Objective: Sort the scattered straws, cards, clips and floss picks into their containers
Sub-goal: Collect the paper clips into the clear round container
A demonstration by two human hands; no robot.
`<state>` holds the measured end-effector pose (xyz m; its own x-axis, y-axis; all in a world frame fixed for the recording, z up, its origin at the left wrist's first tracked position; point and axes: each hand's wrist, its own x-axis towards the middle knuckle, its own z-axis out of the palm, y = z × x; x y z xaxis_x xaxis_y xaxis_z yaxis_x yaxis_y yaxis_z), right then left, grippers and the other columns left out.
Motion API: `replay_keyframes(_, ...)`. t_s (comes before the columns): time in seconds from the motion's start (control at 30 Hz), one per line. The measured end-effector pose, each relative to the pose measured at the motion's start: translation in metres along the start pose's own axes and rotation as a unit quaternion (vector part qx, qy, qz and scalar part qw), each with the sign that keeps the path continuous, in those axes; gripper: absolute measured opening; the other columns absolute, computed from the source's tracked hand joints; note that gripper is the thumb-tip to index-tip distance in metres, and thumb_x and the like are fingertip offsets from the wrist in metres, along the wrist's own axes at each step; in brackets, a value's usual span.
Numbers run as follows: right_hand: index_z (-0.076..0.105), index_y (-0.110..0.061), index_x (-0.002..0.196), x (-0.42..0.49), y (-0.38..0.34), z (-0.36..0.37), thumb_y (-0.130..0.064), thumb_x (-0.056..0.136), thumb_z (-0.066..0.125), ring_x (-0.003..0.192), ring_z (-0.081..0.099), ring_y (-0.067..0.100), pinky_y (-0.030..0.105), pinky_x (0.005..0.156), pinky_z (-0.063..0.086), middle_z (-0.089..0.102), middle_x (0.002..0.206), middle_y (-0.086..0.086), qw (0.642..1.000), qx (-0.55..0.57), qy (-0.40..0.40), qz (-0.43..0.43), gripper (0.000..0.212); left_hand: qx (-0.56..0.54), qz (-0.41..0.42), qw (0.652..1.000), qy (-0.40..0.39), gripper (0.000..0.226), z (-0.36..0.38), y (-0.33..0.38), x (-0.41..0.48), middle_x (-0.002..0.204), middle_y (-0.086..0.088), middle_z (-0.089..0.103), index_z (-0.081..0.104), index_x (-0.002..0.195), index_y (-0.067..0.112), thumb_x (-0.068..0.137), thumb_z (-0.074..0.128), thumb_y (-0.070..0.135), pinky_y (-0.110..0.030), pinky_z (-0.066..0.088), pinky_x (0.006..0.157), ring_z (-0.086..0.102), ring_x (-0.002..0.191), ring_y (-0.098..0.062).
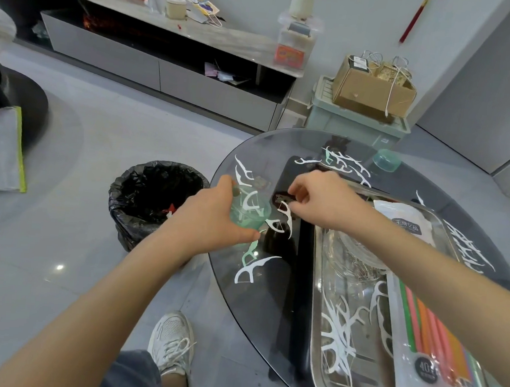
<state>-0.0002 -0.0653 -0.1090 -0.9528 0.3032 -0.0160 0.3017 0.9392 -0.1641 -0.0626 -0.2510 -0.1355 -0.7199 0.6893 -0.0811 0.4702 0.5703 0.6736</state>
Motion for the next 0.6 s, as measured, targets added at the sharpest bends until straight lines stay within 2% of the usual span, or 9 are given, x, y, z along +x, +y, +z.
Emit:
replay_keyframes(0.07,0.061,-0.006,0.110,0.007,0.003,0.014,-0.025,0.087,0.057,0.099,0.060,0.030,0.037,0.083,0.050,0.065,0.102,0.011,0.995,-0.090,-0.053,-0.004,0.030,0.004,0.000,1.000,-0.004,0.064,0.000,0.000,0.000,0.100,0.008,0.049,0.036,0.111,0.023,0.069,0.077,0.049,-0.028,0.038,0.070,0.051,0.088,-0.017)
replay_keyframes(0.13,0.057,-0.003,0.109,0.013,0.000,0.027,-0.024,0.088,0.055,0.103,0.057,0.036,0.039,0.084,0.049,0.061,0.107,0.017,0.990,-0.122,-0.074,-0.003,0.030,0.003,-0.001,1.000,-0.007,0.065,-0.001,0.000,0.000,0.102,0.006,0.052,0.038,0.114,0.022,0.069,0.077,0.049,-0.028,0.038,0.070,0.052,0.089,-0.017)
replay_keyframes(0.23,0.055,-0.002,0.098,0.020,-0.006,0.035,-0.009,0.084,0.055,0.103,0.056,0.037,0.035,0.079,0.046,0.058,0.108,0.020,0.987,-0.131,-0.093,-0.003,0.016,-0.003,-0.010,1.000,-0.004,0.067,-0.002,-0.003,0.002,0.111,0.002,0.054,0.039,0.117,0.022,0.069,0.077,0.048,-0.029,0.040,0.075,0.054,0.095,-0.019)
replay_keyframes(0.3,0.055,-0.002,0.101,0.025,-0.008,0.034,-0.002,0.080,0.054,0.102,0.057,0.037,0.032,0.074,0.042,0.059,0.108,0.020,0.987,-0.129,-0.095,0.003,0.021,-0.004,-0.012,1.000,-0.003,0.066,-0.003,-0.005,0.003,0.111,0.003,0.055,0.038,0.114,0.023,0.068,0.077,0.048,-0.028,0.040,0.074,0.054,0.095,-0.018)
replay_keyframes(0.4,0.053,-0.002,0.104,0.030,-0.007,0.033,-0.005,0.080,0.059,0.098,0.058,0.035,0.031,0.067,0.039,0.061,0.106,0.018,0.987,-0.119,-0.109,0.024,0.025,-0.004,-0.015,1.000,-0.009,0.066,-0.002,-0.006,0.003,0.108,0.004,0.053,0.038,0.114,0.025,0.067,0.077,0.049,-0.027,0.038,0.071,0.053,0.093,-0.017)
replay_keyframes(0.47,0.052,-0.003,0.100,0.032,-0.007,0.030,-0.010,0.080,0.063,0.091,0.058,0.032,0.029,0.062,0.039,0.060,0.096,0.015,0.983,-0.109,-0.140,0.041,0.024,0.000,-0.016,1.000,-0.014,0.068,-0.001,-0.006,0.003,0.107,0.004,0.053,0.038,0.116,0.023,0.067,0.077,0.050,-0.027,0.037,0.070,0.053,0.092,-0.017)
replay_keyframes(0.53,0.049,-0.007,0.077,0.035,-0.006,0.025,-0.009,0.079,0.062,0.072,0.056,0.028,0.026,0.050,0.036,0.057,0.074,0.010,0.979,-0.097,-0.172,0.053,0.013,0.004,-0.016,1.000,-0.019,0.067,-0.001,-0.005,0.003,0.105,0.003,0.053,0.037,0.115,0.024,0.067,0.077,0.049,-0.026,0.037,0.066,0.052,0.089,-0.016)
replay_keyframes(0.6,0.042,-0.009,0.061,0.038,-0.007,0.021,-0.008,0.078,0.061,0.054,0.051,0.022,0.022,0.044,0.033,0.051,0.057,0.007,0.975,-0.099,-0.192,0.056,0.026,0.005,-0.016,1.000,-0.020,0.066,-0.001,-0.006,0.002,0.101,0.005,0.052,0.038,0.115,0.023,0.068,0.077,0.048,-0.022,0.036,0.060,0.052,0.085,-0.013)
